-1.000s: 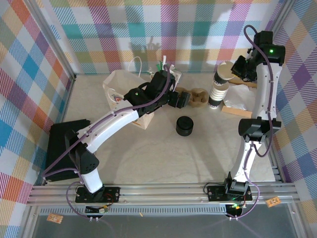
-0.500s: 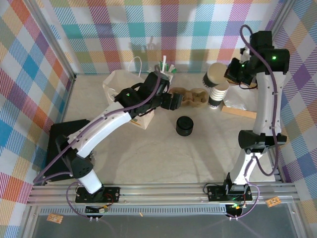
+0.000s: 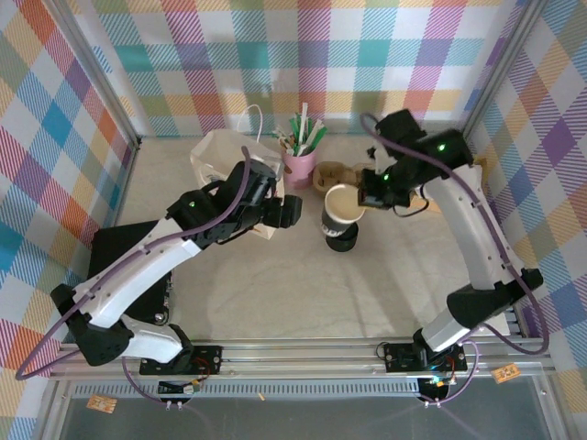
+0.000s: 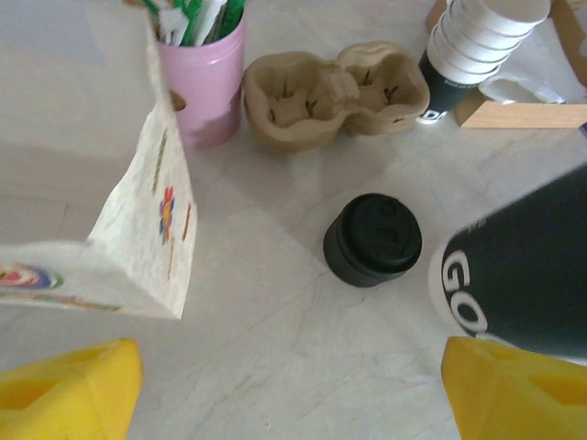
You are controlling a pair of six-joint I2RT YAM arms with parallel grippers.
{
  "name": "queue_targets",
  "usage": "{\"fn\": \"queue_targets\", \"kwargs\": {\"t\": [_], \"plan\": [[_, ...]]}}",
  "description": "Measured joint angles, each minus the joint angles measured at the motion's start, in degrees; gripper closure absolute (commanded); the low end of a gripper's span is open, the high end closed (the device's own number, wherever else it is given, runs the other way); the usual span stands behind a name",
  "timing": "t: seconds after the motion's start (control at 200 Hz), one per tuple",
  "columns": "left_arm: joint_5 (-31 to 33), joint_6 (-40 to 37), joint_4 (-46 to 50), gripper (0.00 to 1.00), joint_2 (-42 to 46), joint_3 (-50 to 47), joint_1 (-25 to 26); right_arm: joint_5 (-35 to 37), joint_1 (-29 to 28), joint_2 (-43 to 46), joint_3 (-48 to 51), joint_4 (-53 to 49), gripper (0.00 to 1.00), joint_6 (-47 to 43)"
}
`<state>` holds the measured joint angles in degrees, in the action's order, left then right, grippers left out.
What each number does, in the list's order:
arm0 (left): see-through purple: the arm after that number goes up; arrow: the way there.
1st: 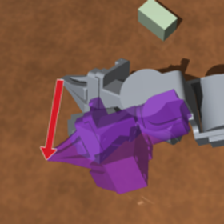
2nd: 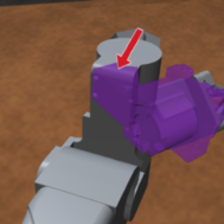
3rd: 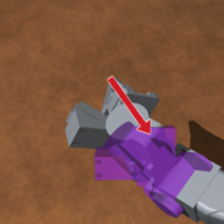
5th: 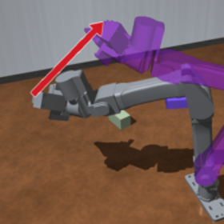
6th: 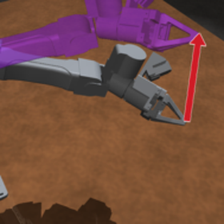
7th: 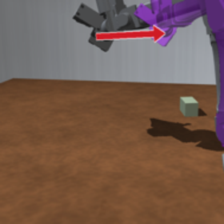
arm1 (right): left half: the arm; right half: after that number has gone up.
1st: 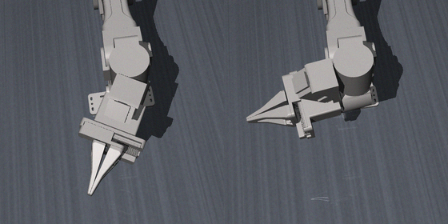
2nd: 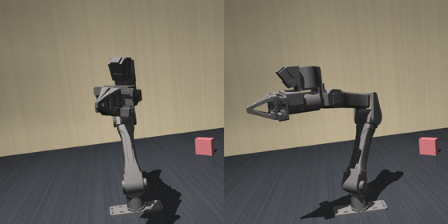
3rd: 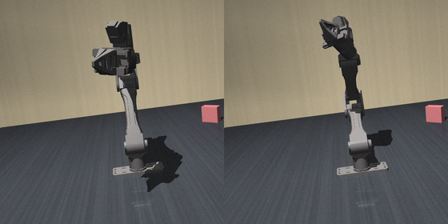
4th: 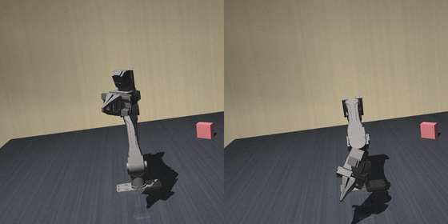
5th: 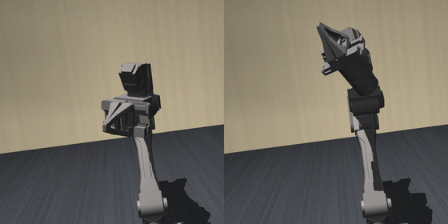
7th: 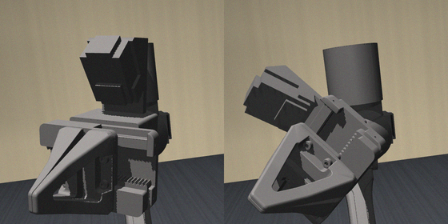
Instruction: Pack the takeout coffee
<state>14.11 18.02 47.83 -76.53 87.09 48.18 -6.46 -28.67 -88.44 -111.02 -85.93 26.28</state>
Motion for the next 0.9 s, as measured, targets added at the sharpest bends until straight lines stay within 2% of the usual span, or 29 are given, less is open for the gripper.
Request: {"fn": "queue_targets", "kwargs": {"t": [0.22,0.49,0.67,0.9], "plan": [[0.0,3.2,0.6,0.16,3.1,-3.5,-0.3,2.2,-9.2,6.2,18.0,8.9,1.0,1.3],[-1.3,7.2,-0.8,0.16,3.8,-10.6,-0.4,4.0,-9.6,9.9,34.6,21.5,1.0,-2.0],[-2.4,10.8,-2.4,0.15,4.0,-14.9,-0.4,3.6,-9.6,7.9,37.9,27.9,1.0,-4.5],[-2.7,11.6,-8.3,0.16,5.7,-21.0,-0.4,2.6,-9.6,4.7,39.7,33.5,1.0,-6.3]]}}
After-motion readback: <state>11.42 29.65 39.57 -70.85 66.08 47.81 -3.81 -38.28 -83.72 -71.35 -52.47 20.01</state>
